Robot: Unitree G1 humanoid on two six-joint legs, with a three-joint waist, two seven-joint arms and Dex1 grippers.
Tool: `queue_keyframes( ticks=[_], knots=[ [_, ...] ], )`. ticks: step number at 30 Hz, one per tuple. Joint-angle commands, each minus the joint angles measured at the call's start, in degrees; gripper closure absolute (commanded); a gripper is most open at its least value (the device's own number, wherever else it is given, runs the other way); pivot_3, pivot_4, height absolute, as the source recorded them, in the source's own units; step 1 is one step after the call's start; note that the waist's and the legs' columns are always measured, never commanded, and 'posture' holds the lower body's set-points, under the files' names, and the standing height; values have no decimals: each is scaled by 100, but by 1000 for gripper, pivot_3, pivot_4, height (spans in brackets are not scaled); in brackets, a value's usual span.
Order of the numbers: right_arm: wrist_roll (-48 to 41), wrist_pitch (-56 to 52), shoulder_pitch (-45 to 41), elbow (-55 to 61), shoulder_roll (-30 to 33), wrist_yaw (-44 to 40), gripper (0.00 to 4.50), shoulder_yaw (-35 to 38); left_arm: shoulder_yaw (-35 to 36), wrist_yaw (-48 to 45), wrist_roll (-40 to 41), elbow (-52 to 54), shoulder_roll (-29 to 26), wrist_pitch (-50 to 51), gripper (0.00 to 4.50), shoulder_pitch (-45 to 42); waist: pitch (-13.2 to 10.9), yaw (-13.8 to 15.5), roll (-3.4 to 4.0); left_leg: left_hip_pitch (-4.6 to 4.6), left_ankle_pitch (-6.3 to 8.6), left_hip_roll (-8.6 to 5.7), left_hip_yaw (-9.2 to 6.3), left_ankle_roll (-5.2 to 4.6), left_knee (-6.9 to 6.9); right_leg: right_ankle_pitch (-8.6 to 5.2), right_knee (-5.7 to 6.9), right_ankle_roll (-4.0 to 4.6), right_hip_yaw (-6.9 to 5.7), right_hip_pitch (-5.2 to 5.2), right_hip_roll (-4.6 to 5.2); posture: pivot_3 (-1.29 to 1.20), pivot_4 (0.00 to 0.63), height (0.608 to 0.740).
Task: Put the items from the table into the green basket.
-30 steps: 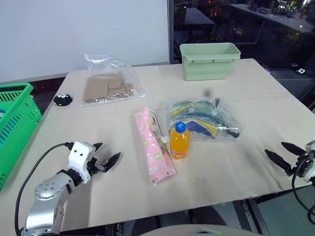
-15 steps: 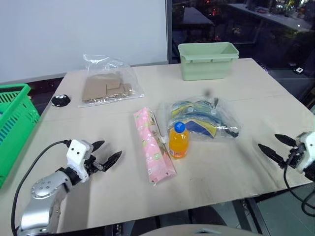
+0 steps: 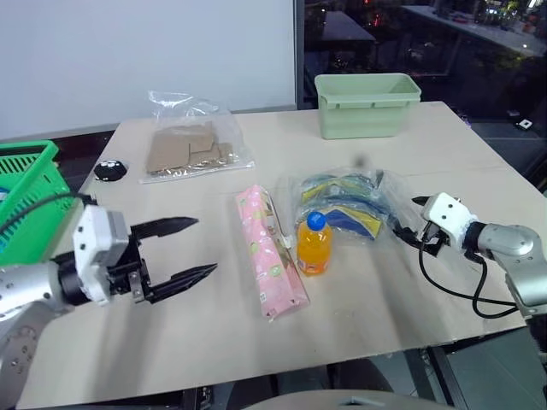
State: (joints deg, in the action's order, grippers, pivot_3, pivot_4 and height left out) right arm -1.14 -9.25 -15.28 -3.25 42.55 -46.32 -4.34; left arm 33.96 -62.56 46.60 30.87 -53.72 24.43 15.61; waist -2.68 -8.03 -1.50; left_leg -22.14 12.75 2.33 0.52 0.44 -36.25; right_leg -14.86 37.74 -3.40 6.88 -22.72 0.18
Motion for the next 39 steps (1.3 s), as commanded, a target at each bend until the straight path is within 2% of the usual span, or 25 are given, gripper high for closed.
queue_keyframes(
  ticks=[1,6,7,8,10,13,14,16,20,25,32,36,38,39],
  knots=[
    [283,58,-435,-411,-107,38,0,-220,58,65,168,269,-66,163,57,-95,-4,-11,1,0,1,0,0,-1,0,0,1,0,0,-1,-2,-6,0,740],
    [386,-85,-625,-790,-223,54,0,-314,-38,186,-59,369,0,220,57,-16,-6,33,0,0,0,3,-4,-2,0,0,5,0,0,-1,-8,10,0,740],
    [368,-78,-644,-855,-246,62,530,-298,-45,229,-75,388,24,239,0,-6,-6,50,0,1,0,3,-3,-2,0,1,5,0,1,-1,-8,10,0,740],
    [320,-67,-655,-903,-268,30,765,-277,-56,264,-94,412,41,256,0,6,-6,75,-1,2,0,3,-3,-2,-1,1,6,-1,1,-1,-8,16,0,740],
    [276,-29,-666,-948,-300,39,1677,-238,-76,319,-127,442,62,288,0,15,-6,106,-1,4,0,3,-2,-2,-3,1,7,-1,1,1,-8,16,0,740],
    [255,59,-691,-1019,-327,110,3095,-163,-158,401,-170,476,80,309,0,-42,-5,139,-2,6,-1,3,-1,-3,-7,1,10,-1,2,3,-8,12,0,740],
    [232,93,-702,-1042,-336,124,3775,-133,-195,441,-167,484,80,329,0,-84,-5,140,-2,7,-1,3,1,-3,-8,1,10,-1,4,4,-7,12,0,740],
    [187,170,-716,-1070,-356,154,4444,-77,-247,481,-173,496,72,341,0,-136,-5,148,-2,7,0,2,3,-3,-9,1,10,-1,5,5,-7,12,0,740],
    [-61,129,-789,-1062,-489,290,4444,180,-327,559,-165,472,73,361,0,-305,-5,160,-2,8,-1,2,4,-3,-9,1,11,-2,6,4,-8,12,0,740],
    [-742,-330,-1196,-1163,-657,782,4444,1116,-528,769,-133,424,116,402,0,-786,-14,157,12,4,-1,1,4,-3,-9,2,14,-3,9,2,-10,-9,0,740],
    [-1099,-543,-1387,-1852,252,1120,4444,2311,-791,993,-36,457,246,505,0,-1203,-16,301,15,-16,3,-6,-5,-8,-9,1,7,-2,7,-5,-8,-33,6,740],
    [-1056,-874,-1359,-2297,626,1605,4444,2704,-929,1033,-27,438,305,509,0,-1372,-19,205,20,-16,4,-5,-2,-11,-8,1,8,-2,12,-8,-11,-56,8,740],
    [-1120,-1084,-1101,-2329,811,1408,4444,2802,-1002,1031,-30,397,314,511,0,-1473,-22,167,26,-11,4,-4,3,-11,-9,0,11,-3,18,-8,-12,-62,9,740],
    [-1183,-1254,-959,-2249,857,1260,3784,2791,-1029,1026,-31,378,318,520,0,-1519,-21,150,27,-11,4,-5,4,-11,-8,0,12,-4,19,-7,-12,-62,9,740]
  ],
)
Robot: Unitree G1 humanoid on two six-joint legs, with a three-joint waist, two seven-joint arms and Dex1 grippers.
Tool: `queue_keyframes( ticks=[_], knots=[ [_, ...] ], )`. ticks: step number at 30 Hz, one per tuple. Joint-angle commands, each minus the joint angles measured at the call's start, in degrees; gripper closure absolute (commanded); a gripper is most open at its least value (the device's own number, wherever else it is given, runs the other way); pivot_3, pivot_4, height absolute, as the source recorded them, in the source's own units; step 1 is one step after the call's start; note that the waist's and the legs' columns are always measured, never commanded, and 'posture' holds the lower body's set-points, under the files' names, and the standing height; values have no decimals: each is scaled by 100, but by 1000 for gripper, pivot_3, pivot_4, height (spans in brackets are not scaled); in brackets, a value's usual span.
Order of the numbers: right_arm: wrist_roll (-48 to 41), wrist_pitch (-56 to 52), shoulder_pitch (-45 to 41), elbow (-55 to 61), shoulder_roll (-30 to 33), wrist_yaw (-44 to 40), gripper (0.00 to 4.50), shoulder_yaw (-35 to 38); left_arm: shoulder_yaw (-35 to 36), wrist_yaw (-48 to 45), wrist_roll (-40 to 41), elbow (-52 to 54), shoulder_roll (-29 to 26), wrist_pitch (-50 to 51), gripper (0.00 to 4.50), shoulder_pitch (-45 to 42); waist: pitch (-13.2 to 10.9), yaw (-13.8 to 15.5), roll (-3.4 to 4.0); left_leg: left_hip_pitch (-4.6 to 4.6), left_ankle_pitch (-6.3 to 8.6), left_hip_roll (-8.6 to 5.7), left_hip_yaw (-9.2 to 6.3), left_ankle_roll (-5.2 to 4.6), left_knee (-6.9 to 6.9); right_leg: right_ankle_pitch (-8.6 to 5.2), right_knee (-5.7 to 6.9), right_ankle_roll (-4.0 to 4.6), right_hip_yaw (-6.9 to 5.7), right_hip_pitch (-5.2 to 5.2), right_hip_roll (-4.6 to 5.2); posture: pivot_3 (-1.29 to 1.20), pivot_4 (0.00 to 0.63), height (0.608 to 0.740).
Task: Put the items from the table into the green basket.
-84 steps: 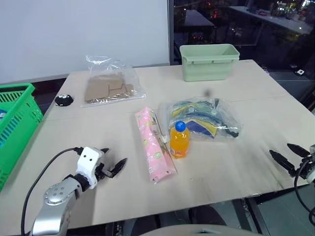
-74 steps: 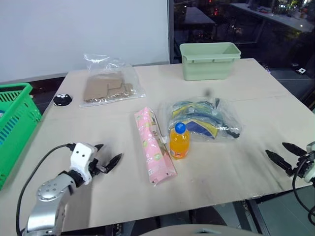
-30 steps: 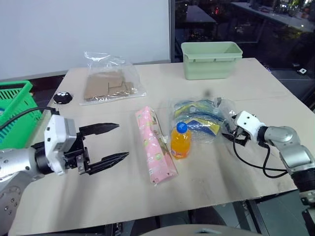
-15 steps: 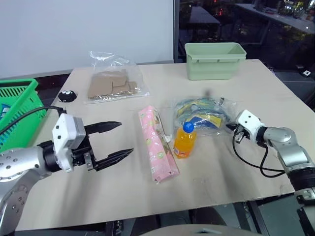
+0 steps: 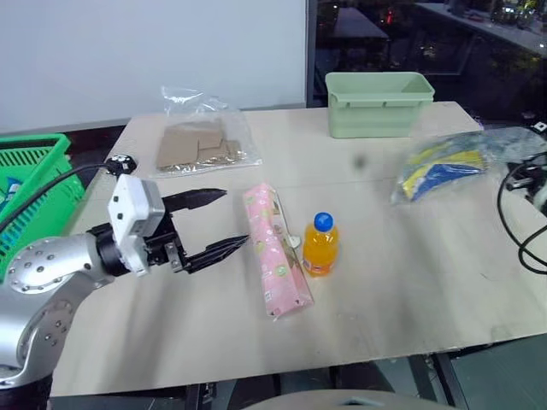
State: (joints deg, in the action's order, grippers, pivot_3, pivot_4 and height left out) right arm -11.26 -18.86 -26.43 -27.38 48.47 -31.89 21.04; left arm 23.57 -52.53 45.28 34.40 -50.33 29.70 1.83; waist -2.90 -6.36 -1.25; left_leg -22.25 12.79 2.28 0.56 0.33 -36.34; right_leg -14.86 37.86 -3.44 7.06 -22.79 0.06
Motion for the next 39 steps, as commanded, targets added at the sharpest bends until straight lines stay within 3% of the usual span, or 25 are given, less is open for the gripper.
queue_keyframes(
  ticks=[1,7,8,9,17,24,28,39],
  knots=[
    [-197,-444,305,273,299,-276,3463,217,-6,17,112,9,-15,3,0,-182,1,-34,1,6,0,0,1,0,0,-1,0,-1,2,4,0,-63,10,740],
    [-525,-1217,944,1116,439,-609,568,369,-6,-58,140,-86,-12,24,0,-263,1,-182,6,31,0,1,17,0,0,-1,5,-5,18,20,-1,-70,10,740],
    [-586,-1297,975,1224,461,-599,150,457,3,-65,158,-100,-8,28,0,-270,0,-220,7,31,0,1,17,-1,0,-1,5,-5,18,21,-1,-72,10,740],
    [-690,-1444,1037,1361,524,-681,53,542,11,-62,183,-120,-1,35,0,-283,-1,-239,8,32,0,1,19,-1,-1,0,6,-6,20,21,0,-76,10,740],
    [-1537,-2084,1416,2555,1059,-1597,53,1089,-5,-106,306,-251,37,85,0,-311,-7,-267,6,30,0,3,20,-1,-1,-1,2,-9,20,19,-2,-93,13,740],
    [-3045,-2815,2265,4294,584,-2571,53,898,-333,-80,182,-242,59,181,0,-287,-15,-250,-15,28,0,6,13,0,-1,-2,2,-10,14,19,-5,-95,13,740],
    [-3667,-2512,2983,4765,162,-3219,53,1264,-893,-177,10,-4,156,136,0,-72,-19,-211,-22,15,1,2,9,0,-1,-3,-6,-11,11,17,0,-90,14,740],
    [-3399,-1421,4177,4738,148,-4191,53,1565,-2625,-183,-1593,-979,1211,-1036,0,-570,-20,-264,-34,29,2,0,13,0,-6,-2,-4,-11,14,27,0,-148,7,740]
  ],
)
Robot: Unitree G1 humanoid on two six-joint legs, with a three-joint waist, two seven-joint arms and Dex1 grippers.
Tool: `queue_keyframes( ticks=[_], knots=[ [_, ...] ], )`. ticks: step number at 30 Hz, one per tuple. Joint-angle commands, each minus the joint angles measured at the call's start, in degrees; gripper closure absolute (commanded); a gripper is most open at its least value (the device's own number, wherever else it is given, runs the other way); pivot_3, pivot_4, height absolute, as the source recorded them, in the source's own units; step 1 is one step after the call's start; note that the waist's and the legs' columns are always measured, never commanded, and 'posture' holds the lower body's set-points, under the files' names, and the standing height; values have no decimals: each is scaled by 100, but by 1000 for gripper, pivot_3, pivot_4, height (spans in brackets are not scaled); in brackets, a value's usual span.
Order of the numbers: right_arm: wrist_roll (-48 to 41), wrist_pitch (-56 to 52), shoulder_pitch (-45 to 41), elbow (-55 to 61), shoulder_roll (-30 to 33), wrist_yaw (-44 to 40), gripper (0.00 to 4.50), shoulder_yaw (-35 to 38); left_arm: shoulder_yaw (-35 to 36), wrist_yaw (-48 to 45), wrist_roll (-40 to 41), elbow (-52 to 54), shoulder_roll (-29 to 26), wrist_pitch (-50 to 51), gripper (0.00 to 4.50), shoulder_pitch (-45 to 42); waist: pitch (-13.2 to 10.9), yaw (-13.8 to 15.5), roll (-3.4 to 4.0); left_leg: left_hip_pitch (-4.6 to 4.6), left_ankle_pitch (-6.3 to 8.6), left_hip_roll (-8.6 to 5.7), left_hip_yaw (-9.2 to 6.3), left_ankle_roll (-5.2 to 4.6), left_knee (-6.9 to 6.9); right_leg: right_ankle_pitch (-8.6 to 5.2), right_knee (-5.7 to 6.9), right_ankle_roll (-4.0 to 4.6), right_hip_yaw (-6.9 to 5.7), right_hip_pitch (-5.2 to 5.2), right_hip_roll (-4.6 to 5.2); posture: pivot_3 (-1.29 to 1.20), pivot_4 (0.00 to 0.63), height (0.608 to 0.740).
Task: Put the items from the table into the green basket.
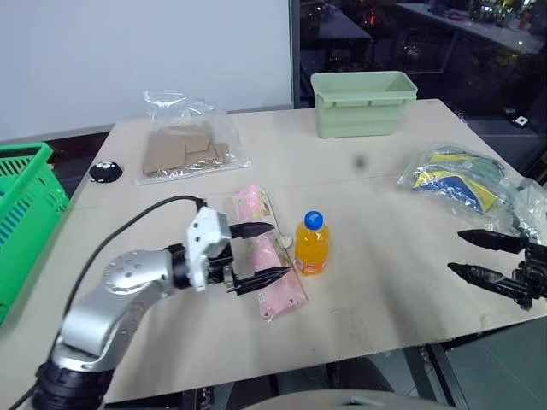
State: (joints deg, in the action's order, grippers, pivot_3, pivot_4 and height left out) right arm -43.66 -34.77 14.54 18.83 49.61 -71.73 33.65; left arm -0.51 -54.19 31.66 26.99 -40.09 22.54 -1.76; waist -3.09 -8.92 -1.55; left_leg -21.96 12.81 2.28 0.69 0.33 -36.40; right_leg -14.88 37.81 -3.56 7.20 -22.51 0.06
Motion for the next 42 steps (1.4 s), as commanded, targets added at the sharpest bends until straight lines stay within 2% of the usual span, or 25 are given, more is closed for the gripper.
queue_keyframes(
  ticks=[1,5,11,19,25,36,39,41,42],
  knots=[
    [-312,203,90,148,-39,-256,53,392,-345,-82,-341,-380,257,-394,0,-287,0,-14,-4,-2,0,1,-1,0,0,0,0,0,0,-2,-2,-159,6,740],
    [-682,235,155,153,-153,-415,53,573,-620,-248,-536,-766,432,-516,0,-576,2,-126,-3,-4,0,1,-4,0,0,0,0,0,-1,-1,-3,-182,2,740],
    [-797,947,346,339,-447,-919,53,737,-809,-461,-701,-1198,612,-673,0,-925,7,-291,-3,-8,0,0,-11,0,0,0,-1,-1,-5,-1,-4,-213,0,740],
    [-940,1311,493,349,-354,-1532,53,671,-884,-537,-827,-1474,780,-730,0,-1175,8,-521,-6,-7,0,0,-14,0,-1,0,0,-1,-6,2,-3,-225,0,740],
    [-841,1360,185,236,-166,-1462,53,322,-844,-490,-930,-1592,846,-794,0,-1266,14,-637,-18,-2,0,0,-16,0,-1,0,0,-1,-6,8,-3,-225,0,740],
    [-863,1383,-98,245,-201,-1305,53,26,-806,-71,-1123,-1715,1147,-736,0,-1363,14,-602,-21,-7,0,-1,-26,0,-1,0,-1,-2,-13,8,-4,-200,3,740],
    [-838,1390,-175,209,-203,-1280,0,-54,-756,49,-1124,-1766,1226,-687,832,-1423,14,-607,-22,-5,0,-1,-26,0,-2,1,0,-3,-13,11,-4,-200,3,740],
    [-806,1382,-236,169,-207,-1244,0,-126,-723,100,-1112,-1771,1259,-684,1734,-1445,14,-610,-21,-1,0,-2,-26,0,-2,1,0,-3,-13,13,-4,-200,3,740],
    [-775,1397,-261,145,-214,-1231,0,-163,-719,112,-1108,-1759,1261,-686,1801,-1447,14,-610,-21,-1,0,-2,-27,0,-2,1,0,-3,-13,13,-4,-194,3,740]
  ],
)
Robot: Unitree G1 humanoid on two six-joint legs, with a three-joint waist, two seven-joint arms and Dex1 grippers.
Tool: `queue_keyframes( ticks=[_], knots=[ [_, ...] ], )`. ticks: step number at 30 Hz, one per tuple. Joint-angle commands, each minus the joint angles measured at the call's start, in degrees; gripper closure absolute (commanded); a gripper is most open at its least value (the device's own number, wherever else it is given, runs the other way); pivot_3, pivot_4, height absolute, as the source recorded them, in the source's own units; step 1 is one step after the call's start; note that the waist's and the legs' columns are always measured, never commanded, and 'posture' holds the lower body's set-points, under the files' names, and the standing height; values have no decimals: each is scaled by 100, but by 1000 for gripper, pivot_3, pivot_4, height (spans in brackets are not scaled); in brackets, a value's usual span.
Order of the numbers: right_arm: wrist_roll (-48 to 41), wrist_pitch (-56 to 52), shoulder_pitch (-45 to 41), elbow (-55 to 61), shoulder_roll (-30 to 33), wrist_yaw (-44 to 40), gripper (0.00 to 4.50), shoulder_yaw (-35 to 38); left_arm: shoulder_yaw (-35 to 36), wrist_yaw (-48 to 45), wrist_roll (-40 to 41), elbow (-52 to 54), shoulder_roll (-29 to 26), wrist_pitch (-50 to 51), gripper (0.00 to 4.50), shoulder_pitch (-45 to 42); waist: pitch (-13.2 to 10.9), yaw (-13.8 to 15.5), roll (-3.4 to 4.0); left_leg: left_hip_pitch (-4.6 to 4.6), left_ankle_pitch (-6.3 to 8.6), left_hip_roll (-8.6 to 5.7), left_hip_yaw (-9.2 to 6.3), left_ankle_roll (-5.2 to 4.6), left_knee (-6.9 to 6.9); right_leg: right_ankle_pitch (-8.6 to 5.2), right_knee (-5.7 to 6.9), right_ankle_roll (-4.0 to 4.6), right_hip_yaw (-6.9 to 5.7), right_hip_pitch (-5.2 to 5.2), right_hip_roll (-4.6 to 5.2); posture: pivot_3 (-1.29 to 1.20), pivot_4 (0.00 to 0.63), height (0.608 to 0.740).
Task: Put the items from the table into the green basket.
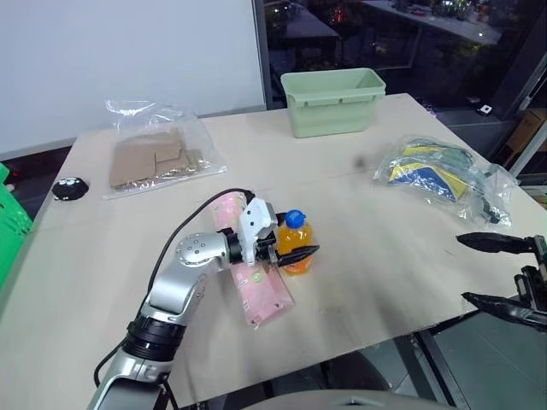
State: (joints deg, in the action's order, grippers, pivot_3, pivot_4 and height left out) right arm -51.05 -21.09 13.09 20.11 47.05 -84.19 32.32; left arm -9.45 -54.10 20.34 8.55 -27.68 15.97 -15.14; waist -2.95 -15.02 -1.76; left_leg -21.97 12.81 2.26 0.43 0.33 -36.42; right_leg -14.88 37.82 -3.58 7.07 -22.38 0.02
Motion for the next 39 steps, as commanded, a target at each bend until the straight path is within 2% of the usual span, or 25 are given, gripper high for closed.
queue_keyframes(
  ticks=[1,6,11,15,20,26,32,34,39],
  knots=[
    [-2,48,-135,-11,37,29,0,-59,184,119,33,105,25,-28,1810,-109,0,7,0,0,0,0,0,0,0,0,0,0,0,0,0,-191,4,740],
    [92,98,-278,-122,10,112,0,-192,416,414,134,245,102,60,1810,-209,-1,12,-1,-2,0,-1,-2,0,0,0,0,0,-1,0,0,-175,3,740],
    [480,16,-1015,-475,-53,777,0,-687,1026,1129,309,312,141,531,1810,-805,-7,34,-11,-3,0,-2,-6,0,-5,5,4,-7,-2,0,0,-126,0,740],
    [529,-134,-2006,-739,-241,1064,0,-1302,1491,1408,252,286,-246,831,1810,-1304,-8,42,-9,-7,-1,-6,-13,0,-7,15,4,-25,-2,-2,-3,-83,0,740],
    [633,-586,-3610,-1136,-896,1792,0,-2159,2084,1789,-28,9,-980,1059,1810,-1659,-13,139,-3,-17,-1,-4,-45,-1,2,18,11,-28,-17,-13,-17,-16,0,740],
    [732,-1174,-4871,-1408,-1735,2348,0,-2963,2865,2222,-507,-506,-1875,917,1810,-1432,-16,595,6,-76,-1,3,-107,-1,3,32,19,-2,-68,-62,-32,82,0,740],
    [924,-1204,-5463,-1797,-2560,2568,0,-3397,3599,2662,-697,-636,-2414,1129,1810,-1205,-14,1205,0,-127,-1,0,-120,2,4,33,18,2,-97,-98,-16,171,0,740],
    [1079,-1176,-5638,-1938,-2724,2656,0,-3509,3793,2745,-751,-652,-2540,1171,1810,-1104,-14,1432,0,-173,-2,-5,-133,3,-10,35,21,3,-116,-132,-8,193,0,740],
    [1283,-1139,-5933,-2016,-2956,2796,0,-3605,4172,2894,-955,-1116,-2841,962,1810,-902,-9,1829,-8,-182,-8,-14,-144,14,-14,37,21,7,-137,-133,6,215,0,740]
  ],
)
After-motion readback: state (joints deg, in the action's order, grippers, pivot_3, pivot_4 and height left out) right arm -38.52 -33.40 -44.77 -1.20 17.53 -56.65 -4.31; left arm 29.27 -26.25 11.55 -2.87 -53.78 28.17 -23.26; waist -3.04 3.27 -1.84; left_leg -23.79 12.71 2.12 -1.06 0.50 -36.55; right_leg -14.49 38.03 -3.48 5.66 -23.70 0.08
